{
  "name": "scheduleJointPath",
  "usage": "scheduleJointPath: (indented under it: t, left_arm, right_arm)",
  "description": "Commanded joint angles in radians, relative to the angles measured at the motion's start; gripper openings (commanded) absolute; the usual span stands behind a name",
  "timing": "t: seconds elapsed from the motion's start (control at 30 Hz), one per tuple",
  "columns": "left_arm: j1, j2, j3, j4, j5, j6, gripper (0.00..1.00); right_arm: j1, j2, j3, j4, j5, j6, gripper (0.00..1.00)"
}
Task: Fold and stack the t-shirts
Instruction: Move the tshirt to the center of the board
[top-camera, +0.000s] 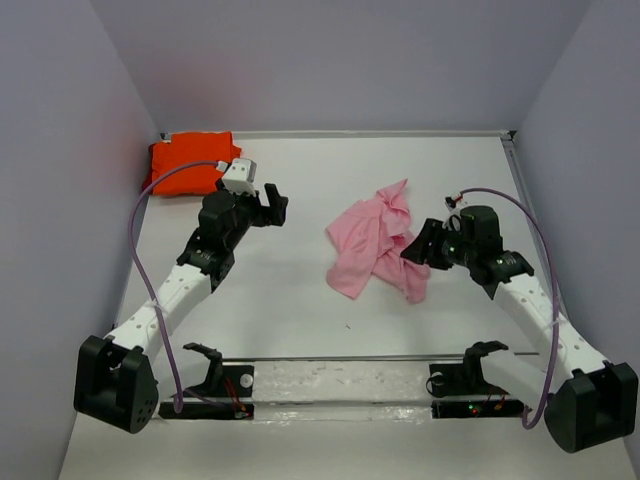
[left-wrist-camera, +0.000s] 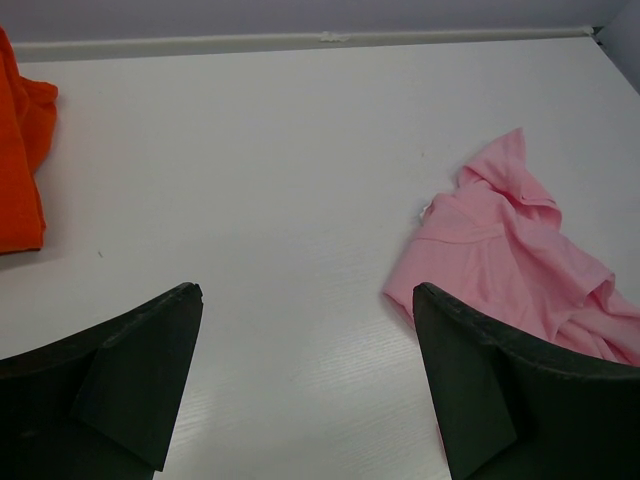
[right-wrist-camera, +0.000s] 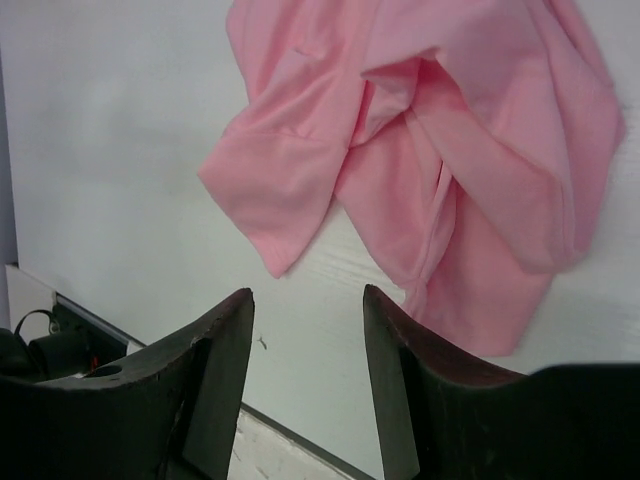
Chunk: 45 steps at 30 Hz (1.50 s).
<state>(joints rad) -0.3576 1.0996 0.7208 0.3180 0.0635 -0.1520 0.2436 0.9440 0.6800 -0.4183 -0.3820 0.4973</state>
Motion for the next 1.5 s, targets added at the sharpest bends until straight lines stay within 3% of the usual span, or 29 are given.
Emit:
scheduleJointPath:
  t: [0.0,0.27,0.53,0.93,1.27,1.47]
  left_arm:
    - [0.003,-0.006,0.020,0.055,0.022,-0.007,0.95]
    - [0.005,-0.003,0.020,0.053,0.027,-0.004,0.95]
    - [0.003,-0.003,0.023,0.053,0.050,-0.009,0.95]
    - [0.005,-0.007,0.025,0.056,0.056,-0.006,0.95]
    - [0.003,-0.018,0.019,0.065,0.073,-0.011,0.95]
    - [0.003,-0.020,0.019,0.066,0.076,-0.008,0.95]
  right_arm:
    - [0.003,0.091,0.125,0.029,0.066,-0.068,0.54]
    - [0.013,0.442,0.250,0.157,0.173,-0.086,0.54]
    - [0.013,0.694,0.430,0.185,0.331,-0.121,0.53]
    - [0.013,0.851,0.685,0.125,0.314,-0.138,0.53]
    - [0.013,1.099,0.892,0.115,0.342,-0.167,0.52]
    - [0.013,1.174,0.951,0.108,0.327,-0.158,0.51]
